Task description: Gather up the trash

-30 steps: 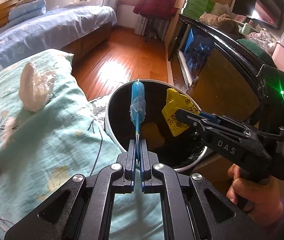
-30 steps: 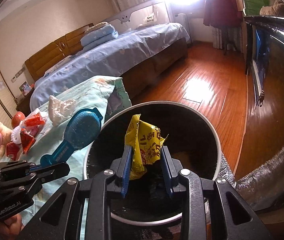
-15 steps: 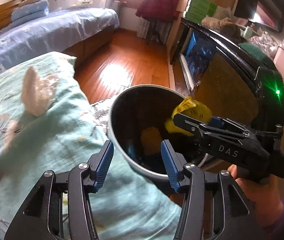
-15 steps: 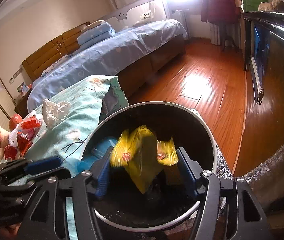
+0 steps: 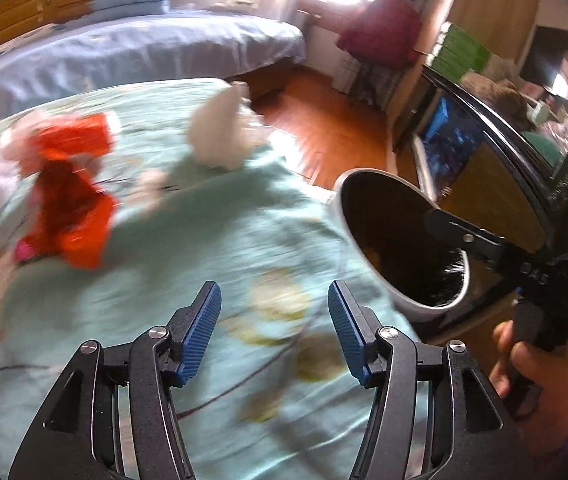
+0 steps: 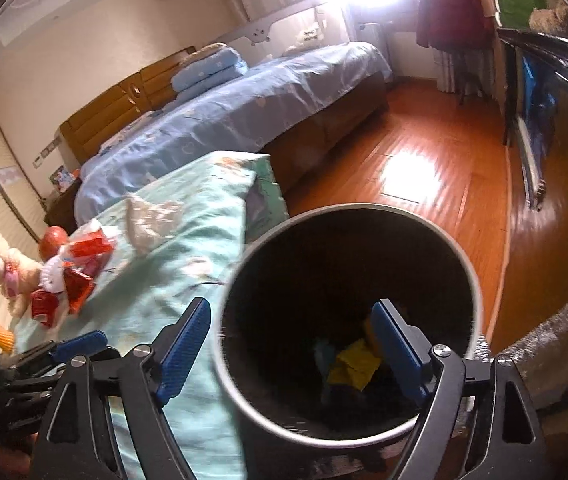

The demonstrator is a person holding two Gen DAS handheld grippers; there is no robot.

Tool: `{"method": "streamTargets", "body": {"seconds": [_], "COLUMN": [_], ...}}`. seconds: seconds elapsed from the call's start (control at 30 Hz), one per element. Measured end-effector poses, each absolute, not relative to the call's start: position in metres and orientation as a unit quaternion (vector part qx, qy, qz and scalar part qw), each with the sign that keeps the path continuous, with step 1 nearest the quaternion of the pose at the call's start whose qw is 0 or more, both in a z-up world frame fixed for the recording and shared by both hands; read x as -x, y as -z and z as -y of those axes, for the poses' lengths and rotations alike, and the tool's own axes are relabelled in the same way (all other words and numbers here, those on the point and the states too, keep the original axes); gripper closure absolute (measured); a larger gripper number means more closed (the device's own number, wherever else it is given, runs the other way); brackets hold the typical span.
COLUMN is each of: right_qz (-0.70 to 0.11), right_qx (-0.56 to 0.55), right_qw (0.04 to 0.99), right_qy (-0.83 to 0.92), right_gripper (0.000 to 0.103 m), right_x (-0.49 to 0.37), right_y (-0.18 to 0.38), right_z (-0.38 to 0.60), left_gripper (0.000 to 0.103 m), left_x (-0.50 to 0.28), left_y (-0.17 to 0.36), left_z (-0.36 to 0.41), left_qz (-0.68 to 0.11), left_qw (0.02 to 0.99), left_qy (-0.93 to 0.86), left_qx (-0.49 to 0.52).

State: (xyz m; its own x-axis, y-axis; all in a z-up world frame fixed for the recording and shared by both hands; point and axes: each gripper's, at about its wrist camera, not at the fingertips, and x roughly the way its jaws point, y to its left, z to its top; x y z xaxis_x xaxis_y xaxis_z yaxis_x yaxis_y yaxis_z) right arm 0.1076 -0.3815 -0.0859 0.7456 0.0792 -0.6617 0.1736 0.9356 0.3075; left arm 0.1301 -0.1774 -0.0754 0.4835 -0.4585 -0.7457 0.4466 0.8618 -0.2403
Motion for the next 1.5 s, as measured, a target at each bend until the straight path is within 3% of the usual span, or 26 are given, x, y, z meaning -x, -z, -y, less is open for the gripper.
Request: {"method": "streamTargets", "body": {"seconds": [0.73,1.5], "right_qz": [-0.378,-0.394], "right_qx": [-0.147,-0.132], "right_qw": [0.911,0.905], "right_qy": [-0.075,-0.088], "right_gripper": [0.018,0.018], "right_x": [-0.147,-0.238], "right_y": [0.085,0.089], "right_z": [0.273,0.257], "left_gripper": [0.047,0.047], "left_x": [-0.146,-0.21], "left_y": [0.083,0.075], "left_z": [0.06,0.075], "left_qz": [-0.436,-0.431], "left_qw": [0.886,0.889], "left_qy": [0.148,0.151], "left_qx": [0.063,0.029]}}
